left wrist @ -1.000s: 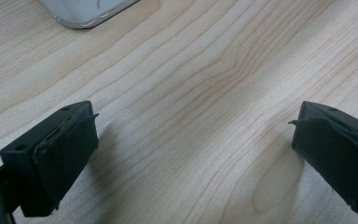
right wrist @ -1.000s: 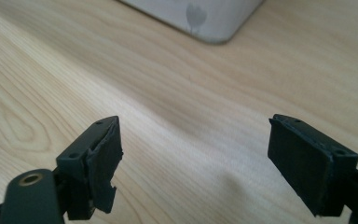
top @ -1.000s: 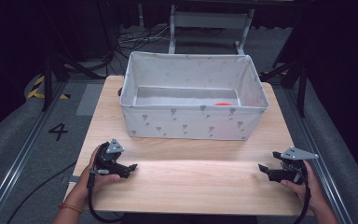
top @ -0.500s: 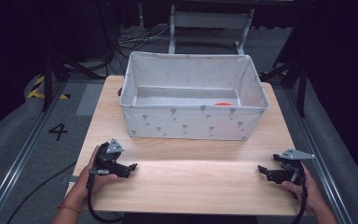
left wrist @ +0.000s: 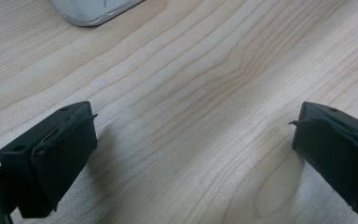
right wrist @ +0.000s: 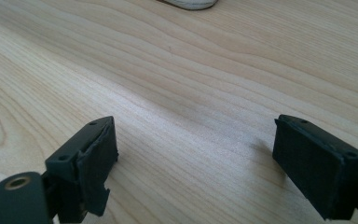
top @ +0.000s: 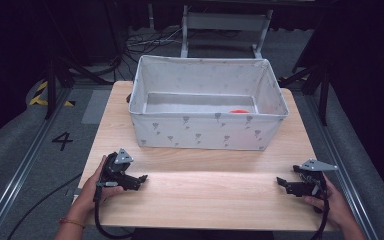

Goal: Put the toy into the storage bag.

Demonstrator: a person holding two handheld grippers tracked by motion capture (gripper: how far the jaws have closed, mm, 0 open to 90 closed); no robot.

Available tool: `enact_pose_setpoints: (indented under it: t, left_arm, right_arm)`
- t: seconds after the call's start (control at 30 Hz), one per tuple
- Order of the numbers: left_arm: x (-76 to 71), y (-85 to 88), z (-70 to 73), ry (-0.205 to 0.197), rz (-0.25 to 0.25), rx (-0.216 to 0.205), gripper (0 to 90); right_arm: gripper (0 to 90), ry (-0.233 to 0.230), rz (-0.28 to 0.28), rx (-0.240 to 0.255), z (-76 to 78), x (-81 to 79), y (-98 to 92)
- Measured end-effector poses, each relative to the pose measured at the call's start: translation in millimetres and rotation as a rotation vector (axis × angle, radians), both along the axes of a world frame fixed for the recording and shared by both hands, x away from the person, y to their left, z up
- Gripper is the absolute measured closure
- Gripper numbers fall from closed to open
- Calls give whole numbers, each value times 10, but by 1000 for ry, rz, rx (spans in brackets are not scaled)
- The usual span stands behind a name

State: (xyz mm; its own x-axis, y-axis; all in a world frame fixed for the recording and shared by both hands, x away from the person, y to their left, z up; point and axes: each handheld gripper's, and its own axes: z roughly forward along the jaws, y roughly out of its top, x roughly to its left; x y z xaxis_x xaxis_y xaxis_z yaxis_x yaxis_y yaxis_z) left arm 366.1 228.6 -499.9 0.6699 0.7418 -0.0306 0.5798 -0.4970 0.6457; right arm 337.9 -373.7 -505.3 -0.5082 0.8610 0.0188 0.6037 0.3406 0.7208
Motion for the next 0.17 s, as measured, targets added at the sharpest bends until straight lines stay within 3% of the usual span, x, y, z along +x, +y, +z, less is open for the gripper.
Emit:
enact_pose_setpoints:
  t: [0.17]
  left_arm:
    - [-8,-11,0,-5,20,3,1]
  right_arm:
    - [141,0,0,0,0,0,0]
